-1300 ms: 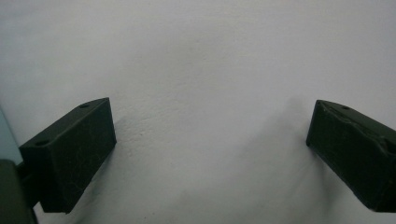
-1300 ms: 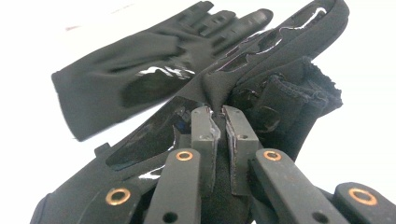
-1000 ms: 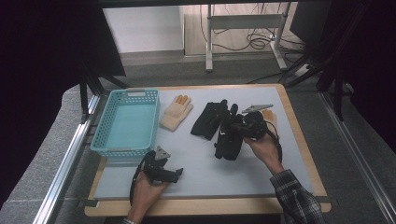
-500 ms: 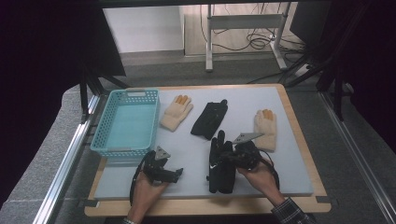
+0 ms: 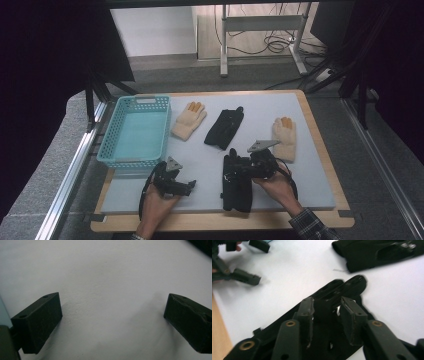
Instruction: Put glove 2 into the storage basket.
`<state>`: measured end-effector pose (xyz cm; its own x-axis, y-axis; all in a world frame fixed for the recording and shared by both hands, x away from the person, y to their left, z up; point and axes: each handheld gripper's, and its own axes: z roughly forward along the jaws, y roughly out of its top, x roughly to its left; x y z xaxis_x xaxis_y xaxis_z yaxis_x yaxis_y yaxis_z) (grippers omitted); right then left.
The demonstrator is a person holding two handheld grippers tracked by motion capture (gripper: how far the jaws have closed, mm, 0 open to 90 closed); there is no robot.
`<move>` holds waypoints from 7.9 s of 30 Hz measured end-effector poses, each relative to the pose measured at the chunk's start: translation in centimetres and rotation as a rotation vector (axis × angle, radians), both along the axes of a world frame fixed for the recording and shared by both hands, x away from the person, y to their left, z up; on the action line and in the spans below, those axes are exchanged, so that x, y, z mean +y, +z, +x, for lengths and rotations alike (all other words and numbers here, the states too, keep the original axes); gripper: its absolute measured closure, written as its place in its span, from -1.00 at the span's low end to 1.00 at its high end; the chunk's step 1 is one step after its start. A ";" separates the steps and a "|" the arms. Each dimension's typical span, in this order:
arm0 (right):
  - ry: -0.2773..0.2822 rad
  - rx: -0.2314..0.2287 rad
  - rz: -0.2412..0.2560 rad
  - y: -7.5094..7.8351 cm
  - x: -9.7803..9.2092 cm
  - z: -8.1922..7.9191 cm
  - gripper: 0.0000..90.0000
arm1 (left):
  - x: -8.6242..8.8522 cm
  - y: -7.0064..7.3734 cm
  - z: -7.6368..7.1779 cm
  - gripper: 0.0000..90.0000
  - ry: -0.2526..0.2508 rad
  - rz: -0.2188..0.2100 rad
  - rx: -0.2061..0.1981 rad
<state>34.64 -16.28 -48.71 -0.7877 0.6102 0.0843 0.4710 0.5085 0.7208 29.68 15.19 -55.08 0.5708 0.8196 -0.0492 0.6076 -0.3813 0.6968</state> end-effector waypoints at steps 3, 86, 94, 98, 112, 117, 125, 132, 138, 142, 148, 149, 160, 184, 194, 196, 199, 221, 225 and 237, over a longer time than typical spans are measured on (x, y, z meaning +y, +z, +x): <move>-0.008 -0.005 0.000 0.2 0.0 0.7 0.26 | 0.0 0.0 0.0 -0.96 -0.001 0.002 -0.001; -0.288 -0.035 -0.124 3.9 0.1 13.6 0.84 | 0.0 0.0 0.0 -0.96 0.002 0.000 0.002; -0.197 -0.015 -0.068 3.1 5.4 13.8 0.60 | 0.0 0.0 0.0 -0.96 0.002 -0.001 0.002; -0.173 -0.045 -0.095 2.9 6.6 13.8 0.42 | 0.0 0.0 0.0 -0.96 0.002 0.000 0.001; -0.094 -0.066 -0.150 -2.1 5.4 15.6 0.08 | 0.0 0.0 0.0 -0.96 0.002 -0.001 0.002; -0.075 -0.083 -0.154 -3.4 5.8 16.4 0.06 | 0.0 0.0 0.0 -0.96 0.002 -0.002 0.002; -0.126 -0.024 -0.150 -3.1 6.2 16.0 0.75 | 0.0 0.0 0.0 -0.96 0.002 -0.002 0.001; -0.149 -0.032 -0.132 -1.8 6.1 15.7 0.78 | 0.0 0.0 0.0 -0.96 0.003 -0.003 0.002; -0.170 -0.051 -0.068 1.0 5.0 15.1 0.78 | 0.0 0.0 0.0 -0.96 0.002 -0.002 0.001; -0.171 -0.059 -0.025 2.9 4.4 14.1 0.77 | 0.0 0.0 0.0 -0.96 0.001 -0.001 0.001; -0.143 -0.069 0.007 5.3 3.9 11.2 0.76 | 0.0 0.0 0.0 -0.96 0.002 -0.002 0.001; -0.138 -0.069 0.008 5.4 3.8 10.8 0.76 | 0.0 0.0 0.0 -0.96 0.002 -0.002 0.001; -0.099 -0.009 0.028 5.1 2.7 3.2 0.76 | 0.0 0.0 0.0 -0.96 0.001 -0.001 -0.002; 0.054 -0.068 -0.075 1.2 1.1 -1.2 0.28 | 0.0 0.0 0.0 -0.96 0.004 -0.003 0.000; 0.258 -0.050 -0.213 -0.6 3.4 0.7 0.23 | 0.0 0.0 0.0 -0.96 0.001 -0.002 -0.002; 0.273 -0.056 -0.298 -1.5 4.1 0.8 0.45 | 0.0 0.0 0.0 -0.96 -0.001 0.001 -0.002; 0.245 -0.032 -0.303 -1.4 4.4 0.7 0.76 | 0.0 0.0 0.0 -0.96 0.000 0.000 -0.003; -0.215 -0.053 -0.010 1.9 3.6 -4.4 0.77 | 0.0 0.0 0.0 -0.96 0.003 -0.003 -0.002; -0.289 -0.059 -0.025 -0.4 2.3 -4.5 0.67 | 0.0 0.0 0.0 -0.96 0.000 0.001 0.000; -0.181 -0.077 -0.018 -0.3 -1.0 -3.9 0.15 | 0.0 0.0 0.0 -0.96 0.001 0.001 0.000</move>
